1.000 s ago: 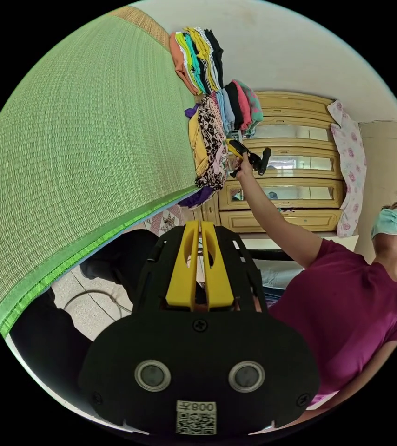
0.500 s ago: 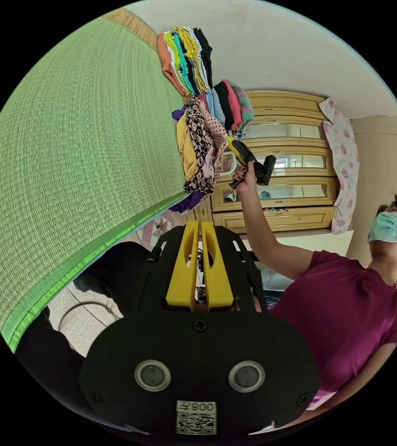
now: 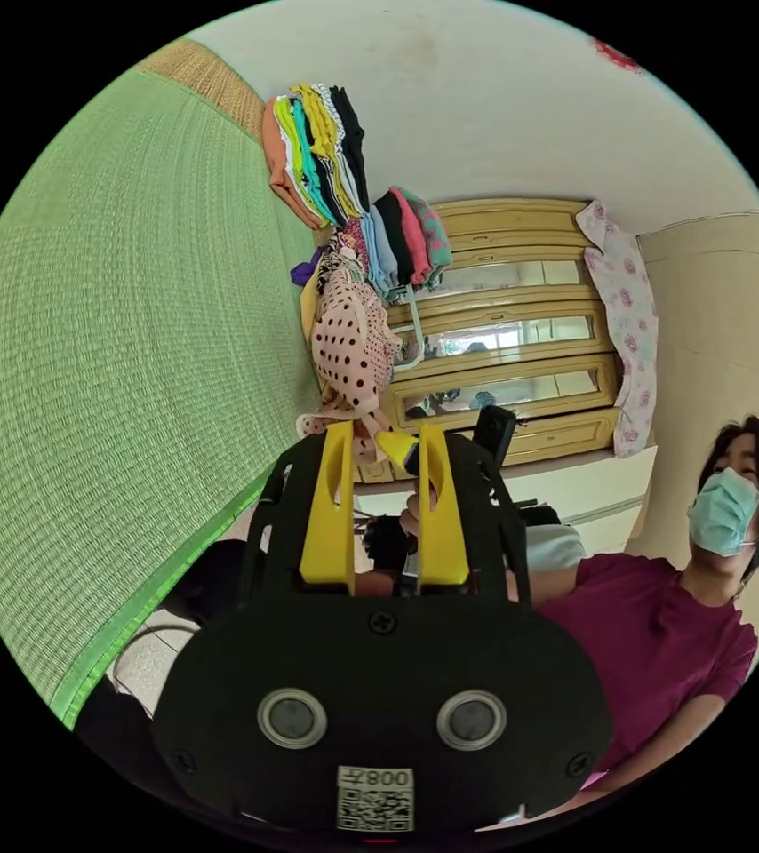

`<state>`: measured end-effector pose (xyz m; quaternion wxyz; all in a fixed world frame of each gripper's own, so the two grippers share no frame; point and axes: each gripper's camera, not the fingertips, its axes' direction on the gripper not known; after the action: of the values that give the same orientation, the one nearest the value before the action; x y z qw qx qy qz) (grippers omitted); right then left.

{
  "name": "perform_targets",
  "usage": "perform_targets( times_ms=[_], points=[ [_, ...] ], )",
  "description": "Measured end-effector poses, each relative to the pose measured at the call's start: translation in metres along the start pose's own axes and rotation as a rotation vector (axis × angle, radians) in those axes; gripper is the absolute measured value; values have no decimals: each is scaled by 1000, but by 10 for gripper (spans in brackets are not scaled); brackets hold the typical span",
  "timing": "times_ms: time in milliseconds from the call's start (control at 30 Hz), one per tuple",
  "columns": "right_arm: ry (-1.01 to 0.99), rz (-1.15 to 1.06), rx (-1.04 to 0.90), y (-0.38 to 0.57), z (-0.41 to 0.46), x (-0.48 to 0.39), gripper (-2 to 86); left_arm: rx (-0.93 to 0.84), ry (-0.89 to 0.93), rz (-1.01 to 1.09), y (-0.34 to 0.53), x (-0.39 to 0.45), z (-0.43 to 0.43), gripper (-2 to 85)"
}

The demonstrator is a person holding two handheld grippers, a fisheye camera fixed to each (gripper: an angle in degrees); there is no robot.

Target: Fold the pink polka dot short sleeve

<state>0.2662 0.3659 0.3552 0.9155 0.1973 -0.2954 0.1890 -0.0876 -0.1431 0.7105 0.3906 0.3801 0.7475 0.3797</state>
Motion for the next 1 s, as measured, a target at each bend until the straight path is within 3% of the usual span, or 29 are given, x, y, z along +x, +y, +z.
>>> perform_targets(
  times_ms=[267,400,600,767,933,1000],
  points=[
    [-87,22,-126,0,60,-1,2,-58,-142,-52,-36,-38,28,93],
    [-83,11,-180,-15,86,-1,5,-131,-242,-66,-68,-54,53,27],
    [-75,38,-226,-28,91,16,24,-68,-321,-47,-103,-53,59,9],
    [90,74,-152,-45,42,44,55,-56,-323,-40,-130,-53,74,7],
    [479,151,40,-113,-38,92,80,-57,-315,-38,-160,-47,95,7],
    [550,199,79,-136,-53,108,82,-58,-311,-37,-176,-41,105,6]
  ],
)
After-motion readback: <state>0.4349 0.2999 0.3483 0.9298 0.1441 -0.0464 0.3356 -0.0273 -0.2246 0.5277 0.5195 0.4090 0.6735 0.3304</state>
